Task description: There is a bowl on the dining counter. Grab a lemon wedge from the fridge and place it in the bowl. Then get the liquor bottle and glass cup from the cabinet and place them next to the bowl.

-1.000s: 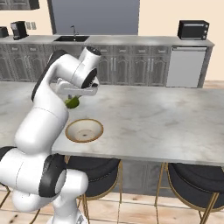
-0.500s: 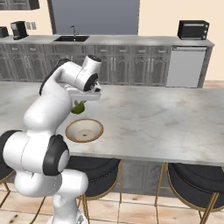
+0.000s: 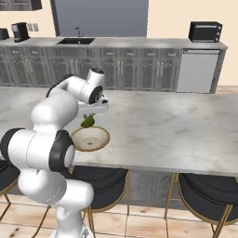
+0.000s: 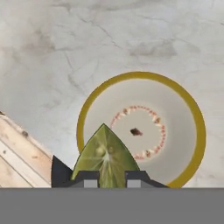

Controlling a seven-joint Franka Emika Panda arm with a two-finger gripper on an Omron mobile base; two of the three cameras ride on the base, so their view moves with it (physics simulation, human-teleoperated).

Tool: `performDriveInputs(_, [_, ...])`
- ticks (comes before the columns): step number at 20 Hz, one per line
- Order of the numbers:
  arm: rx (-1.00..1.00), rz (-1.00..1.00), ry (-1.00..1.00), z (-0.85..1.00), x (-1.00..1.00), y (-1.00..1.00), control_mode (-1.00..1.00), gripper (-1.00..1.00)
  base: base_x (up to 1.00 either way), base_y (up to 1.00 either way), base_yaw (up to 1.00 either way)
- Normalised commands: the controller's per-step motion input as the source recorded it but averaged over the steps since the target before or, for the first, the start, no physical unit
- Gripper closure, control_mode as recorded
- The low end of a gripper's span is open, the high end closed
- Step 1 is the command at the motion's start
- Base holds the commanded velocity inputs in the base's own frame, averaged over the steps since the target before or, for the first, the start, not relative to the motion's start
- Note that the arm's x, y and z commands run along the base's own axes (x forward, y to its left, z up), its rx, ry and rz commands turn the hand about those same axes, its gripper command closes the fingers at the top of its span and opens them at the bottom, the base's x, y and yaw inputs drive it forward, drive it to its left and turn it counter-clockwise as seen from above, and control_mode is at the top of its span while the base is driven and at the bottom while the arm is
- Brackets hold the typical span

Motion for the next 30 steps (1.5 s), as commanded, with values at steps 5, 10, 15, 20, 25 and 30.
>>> performDriveInputs(5, [-0.10,0.00,0.00,-0.57,0.19,0.00,-1.00,1.00,0.00,0.00,0.00])
performDriveInputs(10, [-0.09,0.00,-0.01,-0.50,0.12,0.00,-1.00,1.00,0.00,0.00,0.00])
performDriveInputs(15, [-0.04,0.00,-0.02,-0.39,0.16,0.00,-1.00,1.00,0.00,0.00,0.00])
performDriveInputs(20, [-0.02,0.00,-0.01,-0.33,0.05,0.01,-1.00,1.00,0.00,0.00,0.00])
performDriveInputs(25, [-0.01,0.00,-0.04,-0.20,-0.01,0.10,-1.00,-1.00,0.00,0.00,0.00])
performDriveInputs(30, [0.00,0.00,-0.08,0.03,-0.12,0.02,-1.00,-1.00,0.00,0.00,0.00])
